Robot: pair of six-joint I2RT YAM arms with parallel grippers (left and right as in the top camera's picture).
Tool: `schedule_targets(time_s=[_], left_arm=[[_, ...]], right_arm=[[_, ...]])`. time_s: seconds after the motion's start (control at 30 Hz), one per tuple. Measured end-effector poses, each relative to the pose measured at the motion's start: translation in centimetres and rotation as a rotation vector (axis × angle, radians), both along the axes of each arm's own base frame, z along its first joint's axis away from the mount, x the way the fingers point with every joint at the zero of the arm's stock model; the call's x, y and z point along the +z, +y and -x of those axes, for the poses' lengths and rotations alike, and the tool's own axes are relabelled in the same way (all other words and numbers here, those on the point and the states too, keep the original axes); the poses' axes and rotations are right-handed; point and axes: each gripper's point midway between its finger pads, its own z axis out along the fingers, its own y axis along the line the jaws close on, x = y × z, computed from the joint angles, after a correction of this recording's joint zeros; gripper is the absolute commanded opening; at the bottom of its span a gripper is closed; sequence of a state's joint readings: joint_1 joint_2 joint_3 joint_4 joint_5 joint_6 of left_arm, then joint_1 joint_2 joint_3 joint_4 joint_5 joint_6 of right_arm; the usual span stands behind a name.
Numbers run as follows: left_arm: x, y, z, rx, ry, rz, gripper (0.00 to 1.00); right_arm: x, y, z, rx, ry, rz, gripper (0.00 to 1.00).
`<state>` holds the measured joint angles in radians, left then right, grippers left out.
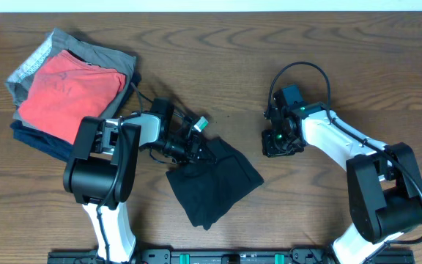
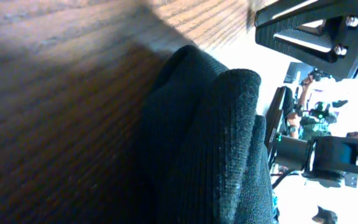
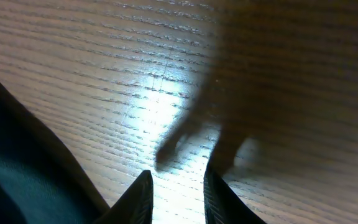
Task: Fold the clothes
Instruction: 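Carry the shirt left and place it on top of the clothes stack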
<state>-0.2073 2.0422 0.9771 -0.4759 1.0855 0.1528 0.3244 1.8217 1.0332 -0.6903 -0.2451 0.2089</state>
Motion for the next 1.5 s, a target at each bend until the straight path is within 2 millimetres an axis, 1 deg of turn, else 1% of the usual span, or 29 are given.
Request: schedule_targets(time_s=[0.07, 0.1, 0.17, 0.23, 0.3, 0.33, 0.37, 0.43, 0.5, 0.57, 0.6, 0.67, 0.7, 0.8, 0.93, 1.07, 1.2, 1.3, 1.37, 1.5], left_arm=[[0.1, 0.3, -0.4, 0.015, -0.003, -0.021, 0.06], [0.3, 0.7, -1.0, 0.03, -0.014, -0.041, 0.06], [1.1, 1.6, -2.6, 0.066, -0.054, -0.085, 0.06], [2.7, 2.6, -4.9, 0.113, -0.13, -0.129, 0.06], [5.9, 4.0, -8.1, 0.177, -0.254, -0.179, 0.06], [7.4, 4.5, -9.3, 0.204, -0.309, -0.197, 0.06], [9.9, 5.5, -11.0, 0.246, -0.391, -0.226, 0.06], [13.7, 7.1, -13.2, 0.319, -0.511, -0.271, 0.06], [18.2, 9.4, -15.4, 0.419, -0.644, -0.325, 0.06], [22.3, 12.2, -17.0, 0.528, -0.756, -0.378, 0.06], [24.4, 14.0, -17.6, 0.592, -0.813, -0.405, 0.06], [26.9, 16.4, -18.2, 0.675, -0.88, -0.44, 0.06], [27.9, 18.0, -18.5, 0.724, -0.908, -0.461, 0.06], [28.9, 20.6, -18.9, 0.801, -0.935, -0.498, 0.06], [28.8, 23.1, -19.1, 0.865, -0.926, -0.535, 0.06], [28.9, 25.2, -19.1, 0.918, -0.915, -0.563, 0.06], [28.4, 27.4, -19.1, 0.968, -0.895, -0.609, 0.06], [27.6, 29.3, -19.0, 1.004, -0.868, -0.65, 0.06], [26.6, 30.6, -19.0, 1.024, -0.834, -0.678, 0.06], [23.7, 34.3, -18.9, 1.078, -0.745, -0.759, 0.06]], right_arm=[[0.0, 0.0, 0.0, 0.0, 0.0, 0.0, 0.26], [0.0, 0.0, 0.0, 0.0, 0.0, 0.0, 0.26], [0.0, 0.0, 0.0, 0.0, 0.0, 0.0, 0.26], [0.0, 0.0, 0.0, 0.0, 0.0, 0.0, 0.26], [0.0, 0.0, 0.0, -0.001, 0.0, 0.002, 0.26], [0.0, 0.0, 0.0, -0.001, 0.0, 0.002, 0.26], [0.0, -0.1, 0.0, -0.001, -0.001, 0.004, 0.26], [0.0, -0.1, 0.0, -0.001, -0.001, 0.009, 0.25], [0.0, -0.2, 0.1, -0.001, 0.001, 0.012, 0.25], [0.0, -0.3, 0.0, -0.002, 0.0, 0.014, 0.25], [0.0, -0.3, 0.0, -0.002, 0.0, 0.015, 0.26], [0.0, -0.3, 0.0, -0.002, -0.001, 0.016, 0.25], [0.0, -0.3, 0.0, -0.002, -0.002, 0.018, 0.26], [-0.1, -0.4, 0.0, -0.002, -0.003, 0.022, 0.26], [0.0, -0.4, 0.0, -0.003, -0.005, 0.025, 0.25], [0.0, -0.6, -0.1, -0.006, -0.007, 0.029, 0.26], [-0.1, -0.8, -0.2, -0.01, -0.008, 0.033, 0.26], [-0.1, -0.8, -0.2, -0.01, -0.008, 0.034, 0.26], [-0.1, -0.8, -0.2, -0.01, -0.008, 0.035, 0.26], [-0.1, -0.8, -0.1, -0.01, -0.007, 0.036, 0.26]])
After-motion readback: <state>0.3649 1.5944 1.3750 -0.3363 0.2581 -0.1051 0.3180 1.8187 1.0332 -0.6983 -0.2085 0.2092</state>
